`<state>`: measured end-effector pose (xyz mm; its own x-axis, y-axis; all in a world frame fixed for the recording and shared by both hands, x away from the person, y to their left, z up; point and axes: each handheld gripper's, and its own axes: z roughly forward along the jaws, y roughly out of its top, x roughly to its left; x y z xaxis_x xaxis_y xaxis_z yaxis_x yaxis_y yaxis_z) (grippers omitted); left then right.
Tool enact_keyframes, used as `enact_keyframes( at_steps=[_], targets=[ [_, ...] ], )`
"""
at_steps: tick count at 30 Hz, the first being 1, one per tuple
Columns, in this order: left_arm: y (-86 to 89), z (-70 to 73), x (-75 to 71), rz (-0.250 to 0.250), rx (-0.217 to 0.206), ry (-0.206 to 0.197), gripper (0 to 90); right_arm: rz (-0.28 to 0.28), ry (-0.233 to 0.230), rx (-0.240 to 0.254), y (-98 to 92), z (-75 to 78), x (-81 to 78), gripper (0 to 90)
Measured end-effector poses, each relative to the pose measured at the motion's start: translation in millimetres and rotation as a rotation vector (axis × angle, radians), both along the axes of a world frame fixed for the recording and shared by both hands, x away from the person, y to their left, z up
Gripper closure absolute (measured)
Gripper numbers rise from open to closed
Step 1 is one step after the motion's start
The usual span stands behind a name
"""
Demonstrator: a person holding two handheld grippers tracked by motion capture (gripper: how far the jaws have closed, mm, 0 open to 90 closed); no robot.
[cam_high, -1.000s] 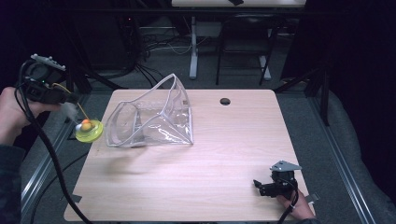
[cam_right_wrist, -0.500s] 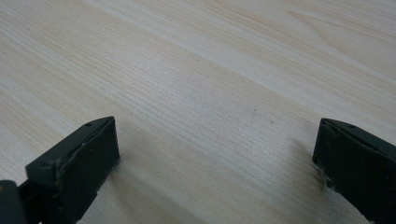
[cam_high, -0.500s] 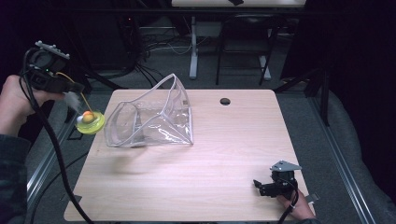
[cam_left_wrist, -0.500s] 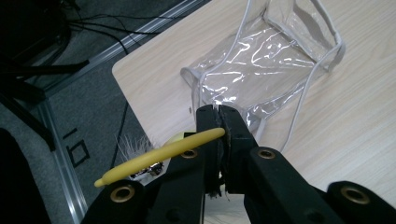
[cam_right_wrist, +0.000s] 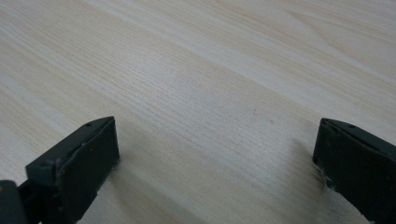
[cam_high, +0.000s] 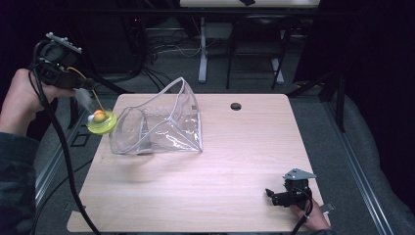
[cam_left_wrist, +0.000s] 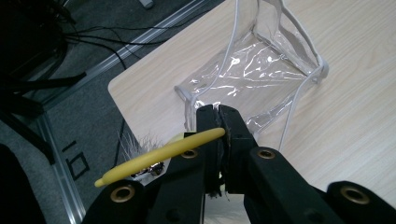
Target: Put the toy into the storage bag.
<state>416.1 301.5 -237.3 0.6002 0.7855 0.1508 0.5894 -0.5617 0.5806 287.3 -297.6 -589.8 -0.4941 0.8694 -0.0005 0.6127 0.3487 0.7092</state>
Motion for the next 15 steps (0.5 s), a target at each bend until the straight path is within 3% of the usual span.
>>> enact_keyframes(
  at_steps=[15],
  targets=[
    [-21.8, 2.6, 9.5, -0.044, -0.017, -0.003, 87.8, 0.003, 0.003, -0.006, -0.3, 0.4, 0.0, 0.0]
  ],
)
